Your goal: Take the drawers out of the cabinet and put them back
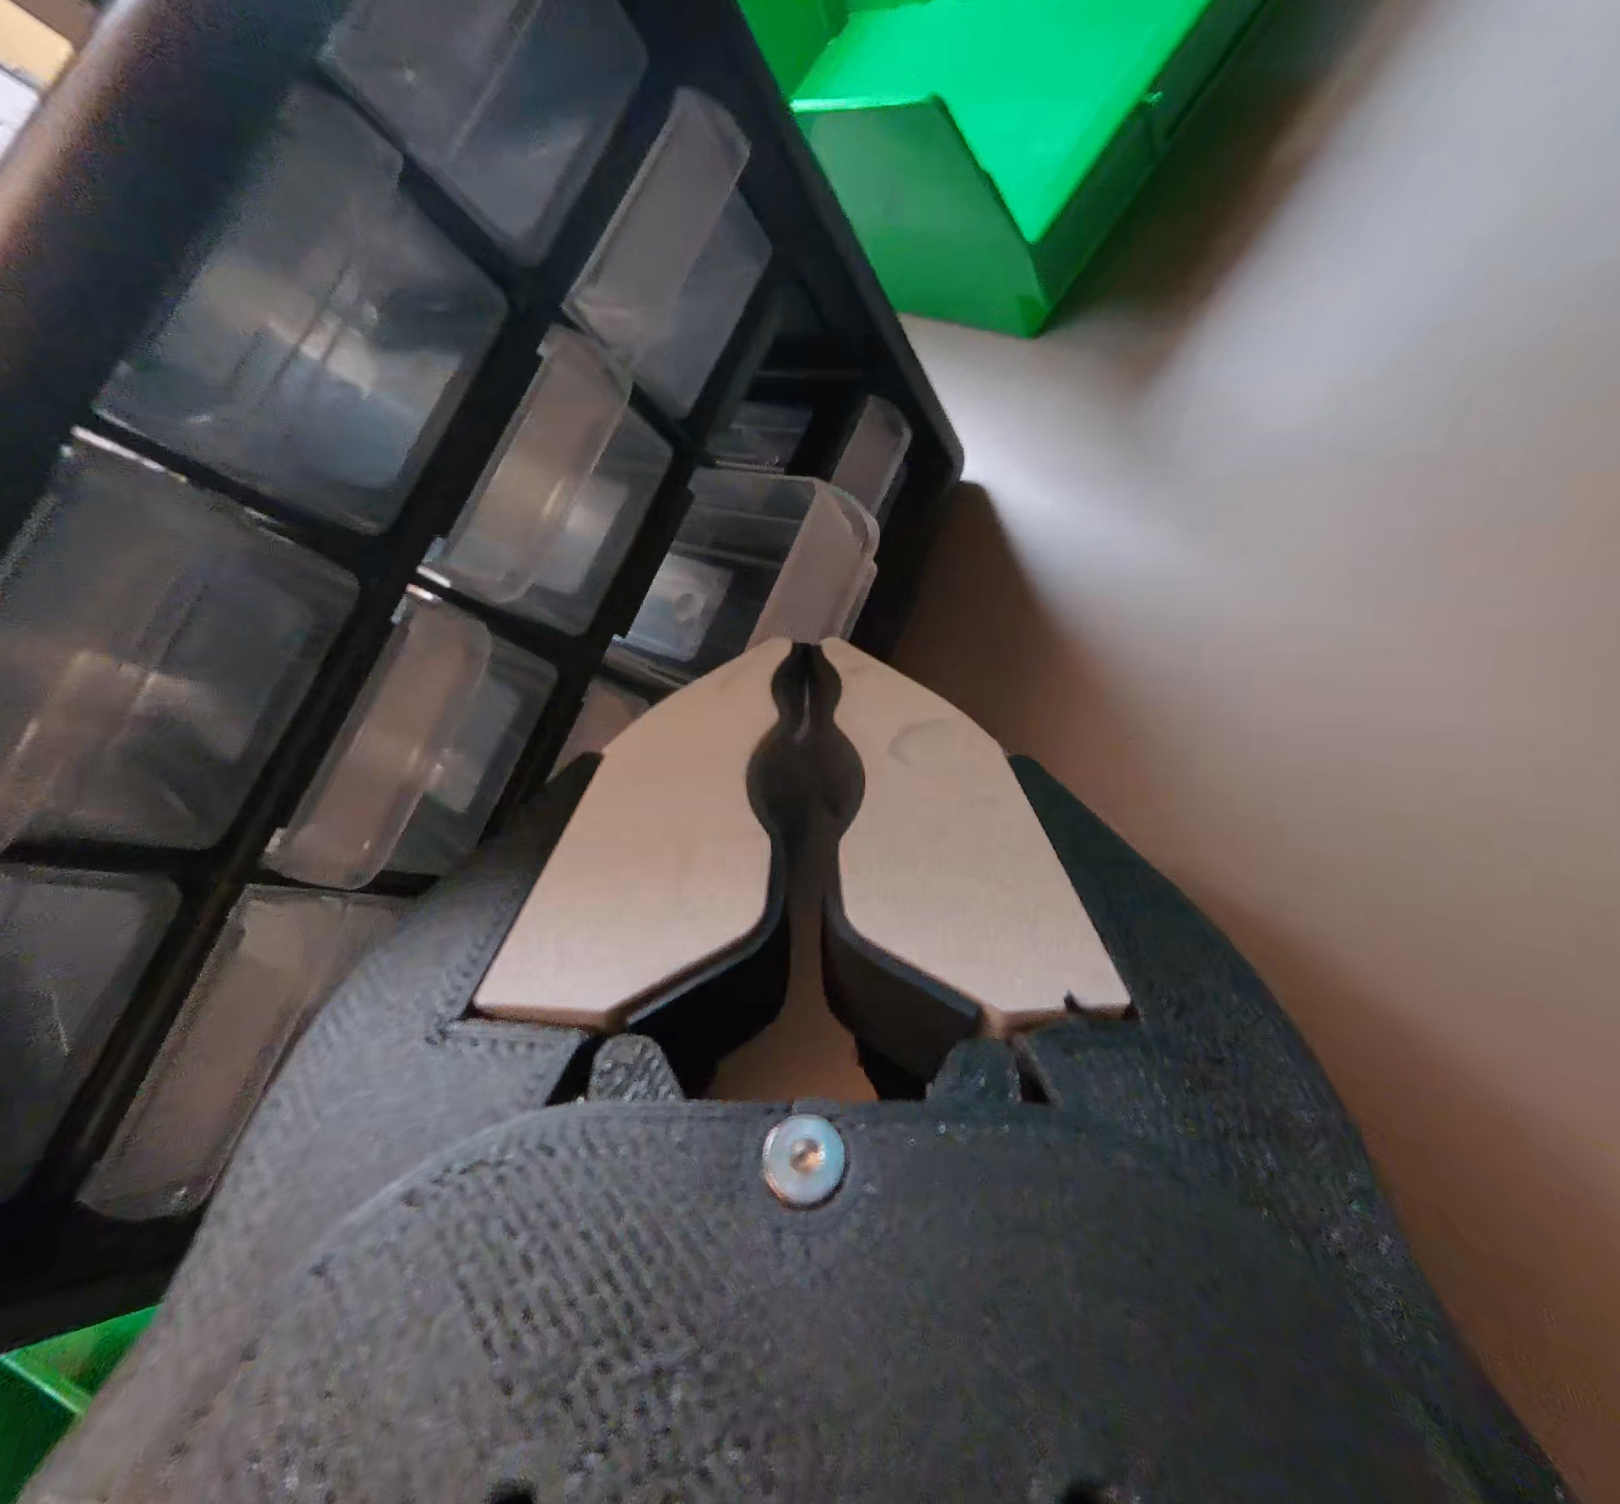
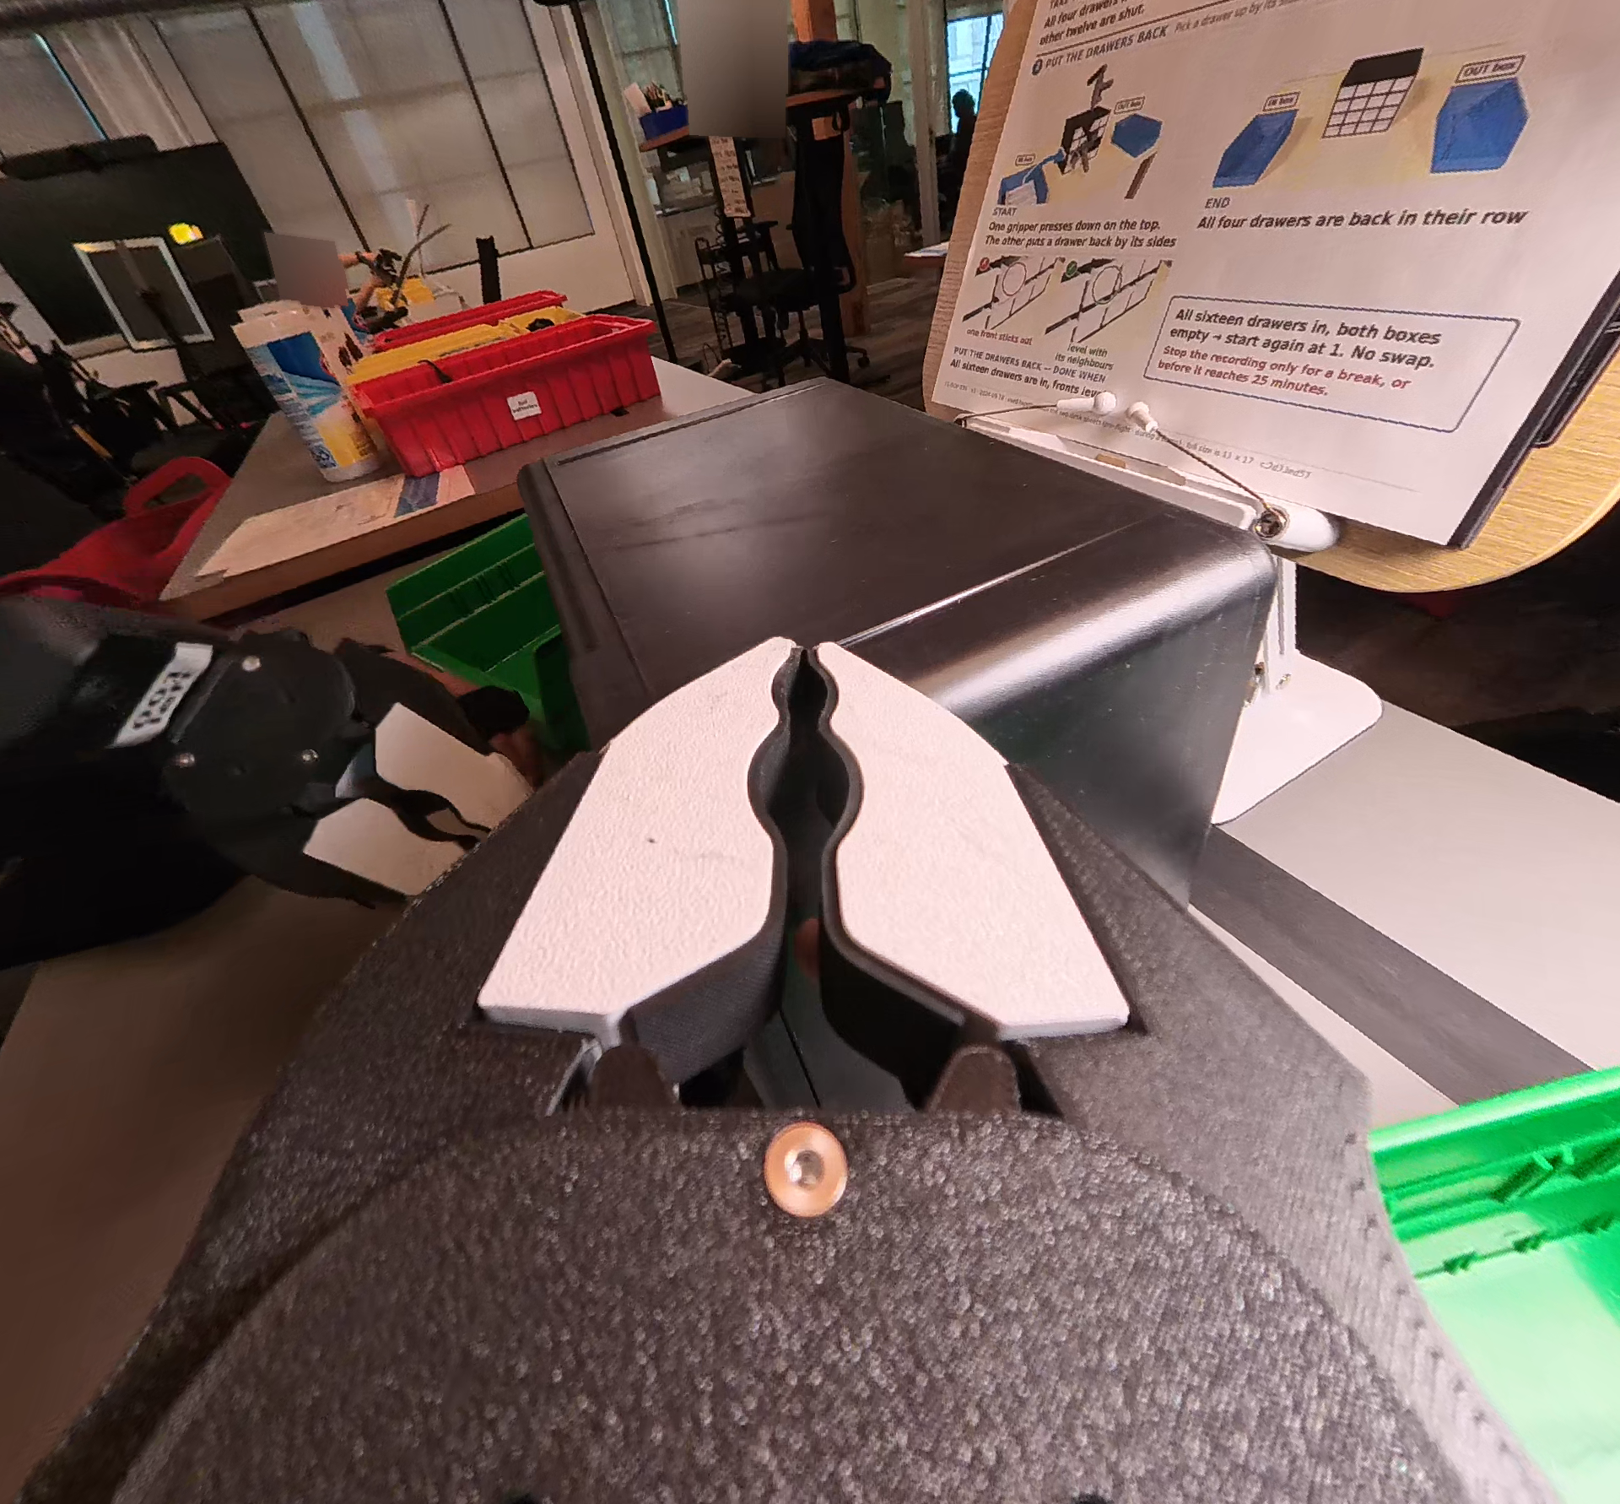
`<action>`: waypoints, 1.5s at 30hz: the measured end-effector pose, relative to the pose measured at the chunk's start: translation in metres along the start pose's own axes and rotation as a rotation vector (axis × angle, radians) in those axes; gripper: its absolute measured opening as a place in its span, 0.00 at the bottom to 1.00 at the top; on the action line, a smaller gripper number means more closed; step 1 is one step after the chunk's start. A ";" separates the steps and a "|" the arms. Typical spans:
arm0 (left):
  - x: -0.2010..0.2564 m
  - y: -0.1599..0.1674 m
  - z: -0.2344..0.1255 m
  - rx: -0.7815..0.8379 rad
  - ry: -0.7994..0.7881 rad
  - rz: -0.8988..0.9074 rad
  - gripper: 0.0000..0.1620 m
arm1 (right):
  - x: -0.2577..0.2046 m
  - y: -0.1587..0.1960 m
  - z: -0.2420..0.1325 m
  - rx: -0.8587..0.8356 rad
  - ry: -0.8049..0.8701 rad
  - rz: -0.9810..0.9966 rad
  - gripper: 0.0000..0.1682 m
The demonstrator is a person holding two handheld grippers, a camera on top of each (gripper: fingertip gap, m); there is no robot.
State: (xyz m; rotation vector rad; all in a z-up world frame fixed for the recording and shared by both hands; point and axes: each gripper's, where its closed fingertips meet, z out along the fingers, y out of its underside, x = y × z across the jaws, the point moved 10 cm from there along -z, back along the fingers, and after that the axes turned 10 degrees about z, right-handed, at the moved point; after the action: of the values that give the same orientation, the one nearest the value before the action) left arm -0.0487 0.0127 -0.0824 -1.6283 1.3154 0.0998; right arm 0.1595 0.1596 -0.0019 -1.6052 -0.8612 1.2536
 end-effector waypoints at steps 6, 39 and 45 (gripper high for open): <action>-0.006 0.003 0.018 -0.062 -0.128 -0.037 0.00 | -0.001 0.000 0.000 -0.006 0.015 -0.014 0.00; -0.186 0.276 -0.100 -0.988 -0.042 -0.268 0.24 | 0.000 0.000 0.000 -0.007 0.010 -0.011 0.00; -0.177 0.311 -0.085 -1.247 0.083 -0.131 0.08 | 0.003 -0.001 -0.002 -0.003 -0.008 0.005 0.00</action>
State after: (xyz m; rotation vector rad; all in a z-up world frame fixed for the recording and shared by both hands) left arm -0.4020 0.1019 -0.1296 -2.7480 1.2437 0.9282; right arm 0.1619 0.1620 -0.0022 -1.6060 -0.8649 1.2636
